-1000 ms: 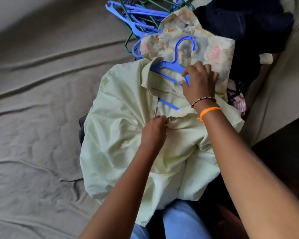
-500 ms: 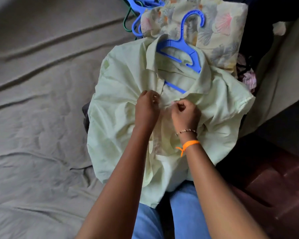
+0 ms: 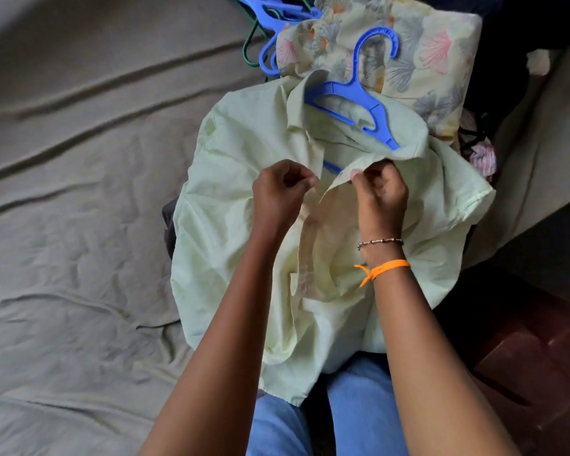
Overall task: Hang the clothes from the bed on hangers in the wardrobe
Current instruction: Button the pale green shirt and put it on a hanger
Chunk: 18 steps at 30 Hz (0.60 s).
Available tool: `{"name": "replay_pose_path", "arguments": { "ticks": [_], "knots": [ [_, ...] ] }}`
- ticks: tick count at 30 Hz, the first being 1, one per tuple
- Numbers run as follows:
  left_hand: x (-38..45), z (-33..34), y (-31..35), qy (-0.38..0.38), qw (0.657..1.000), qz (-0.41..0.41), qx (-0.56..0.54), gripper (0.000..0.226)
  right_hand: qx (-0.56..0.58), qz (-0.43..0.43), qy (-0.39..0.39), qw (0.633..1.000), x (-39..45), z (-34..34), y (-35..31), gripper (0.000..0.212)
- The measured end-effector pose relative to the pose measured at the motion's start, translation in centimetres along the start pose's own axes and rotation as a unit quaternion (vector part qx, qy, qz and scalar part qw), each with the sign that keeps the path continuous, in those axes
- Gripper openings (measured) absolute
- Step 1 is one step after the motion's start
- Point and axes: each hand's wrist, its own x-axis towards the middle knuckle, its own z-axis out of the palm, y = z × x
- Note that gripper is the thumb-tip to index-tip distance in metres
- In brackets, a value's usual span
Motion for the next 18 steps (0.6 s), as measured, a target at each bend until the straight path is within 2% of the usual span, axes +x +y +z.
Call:
{"name": "replay_pose_path", "arguments": {
  "ticks": [3,6,10,13,18],
  "knots": [
    [0.0,-0.1,1.5,-0.015,0.997,0.0,-0.069,0.008,0.086,0.076,0.003,0.993,0.6,0.5,-0.8,0.017],
    [0.1,-0.2,2.4,-0.028,0.996,0.005,-0.088,0.01,0.124,0.121,-0.001,0.985,0.7,1.1,-0.6,0.024],
    [0.1,-0.4,2.5,-0.032,0.994,-0.008,-0.101,0.01,0.098,0.134,0.017,0.986,0.6,1.3,-0.4,0.02],
    [0.1,-0.3,2.2,-0.032,0.993,-0.015,-0.108,0.012,0.137,0.153,0.011,0.979,0.2,1.4,-0.3,0.005],
    [0.0,0.0,2.2,-0.054,0.992,-0.022,-0.114,0.011,0.113,0.122,0.01,0.986,-0.6,1.1,-0.2,0.011]
  ]
}}
